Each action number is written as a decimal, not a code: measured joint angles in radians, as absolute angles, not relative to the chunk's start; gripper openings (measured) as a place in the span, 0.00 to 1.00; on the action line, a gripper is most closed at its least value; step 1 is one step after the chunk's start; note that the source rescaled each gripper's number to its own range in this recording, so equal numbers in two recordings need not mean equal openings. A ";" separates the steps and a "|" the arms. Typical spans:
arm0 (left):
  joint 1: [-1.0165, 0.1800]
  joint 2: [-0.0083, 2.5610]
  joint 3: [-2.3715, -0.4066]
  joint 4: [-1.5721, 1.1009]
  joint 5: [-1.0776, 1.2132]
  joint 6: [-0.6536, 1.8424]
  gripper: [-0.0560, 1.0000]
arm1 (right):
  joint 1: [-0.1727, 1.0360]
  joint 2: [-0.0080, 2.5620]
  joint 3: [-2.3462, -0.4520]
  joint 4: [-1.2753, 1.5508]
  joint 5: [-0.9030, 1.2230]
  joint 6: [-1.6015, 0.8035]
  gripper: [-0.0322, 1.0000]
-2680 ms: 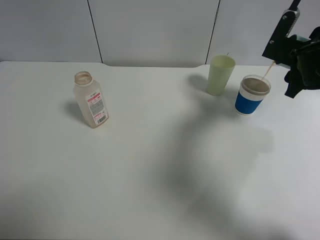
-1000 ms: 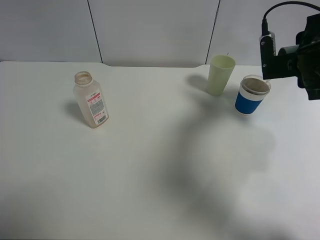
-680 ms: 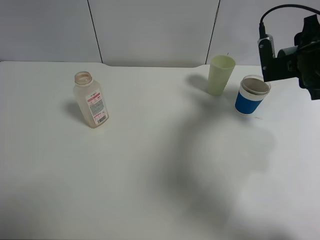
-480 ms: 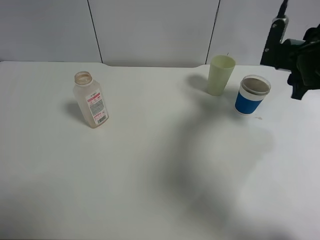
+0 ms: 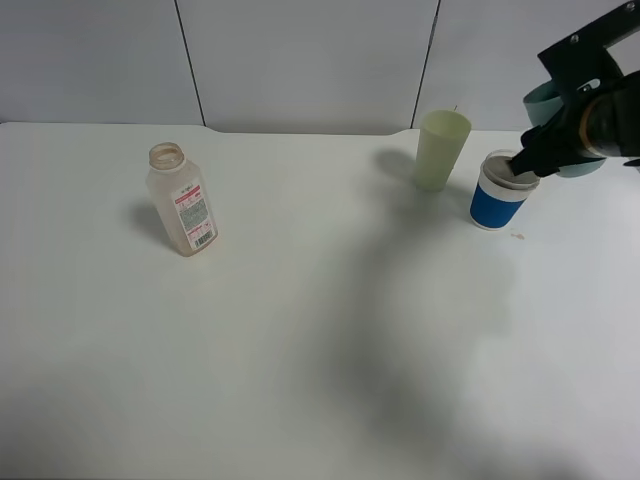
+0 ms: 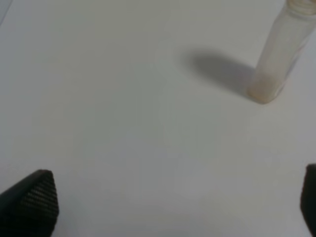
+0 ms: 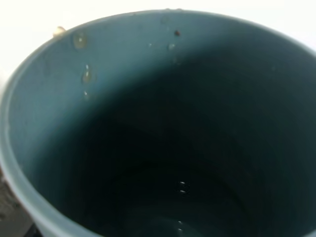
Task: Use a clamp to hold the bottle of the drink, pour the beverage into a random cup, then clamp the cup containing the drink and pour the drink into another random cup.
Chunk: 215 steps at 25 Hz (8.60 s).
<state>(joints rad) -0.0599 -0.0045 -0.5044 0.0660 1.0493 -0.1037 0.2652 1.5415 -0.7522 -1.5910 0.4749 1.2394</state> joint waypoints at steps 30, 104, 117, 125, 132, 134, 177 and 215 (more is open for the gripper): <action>-0.060 -0.005 -0.504 0.066 1.049 -0.104 1.00 | 0.563 1.497 -0.837 -0.042 -0.380 -0.178 0.03; -0.060 -0.005 -0.504 0.066 1.049 -0.104 1.00 | 0.662 2.142 -0.682 0.026 -0.952 -0.105 0.98; -0.060 -0.005 -0.504 0.066 1.049 -0.104 1.00 | 0.702 1.985 -0.646 0.031 -0.868 -0.105 1.00; -0.060 -0.005 -0.504 0.066 1.049 -0.104 1.00 | 0.709 1.707 -0.548 0.164 -0.796 -0.250 1.00; -0.060 -0.005 -0.504 0.066 1.049 -0.104 1.00 | 0.659 1.506 -0.546 0.184 -0.731 -0.362 1.00; -0.060 -0.005 -0.504 0.066 1.049 -0.104 1.00 | 0.627 1.460 -0.546 0.183 -0.721 -0.364 1.00; -0.060 -0.005 -0.504 0.066 1.049 -0.104 1.00 | -0.220 0.505 -0.838 0.044 0.514 -0.220 1.00; -0.060 -0.005 -0.504 0.066 1.049 -0.104 1.00 | -0.076 -0.004 -0.506 0.094 1.070 -0.175 1.00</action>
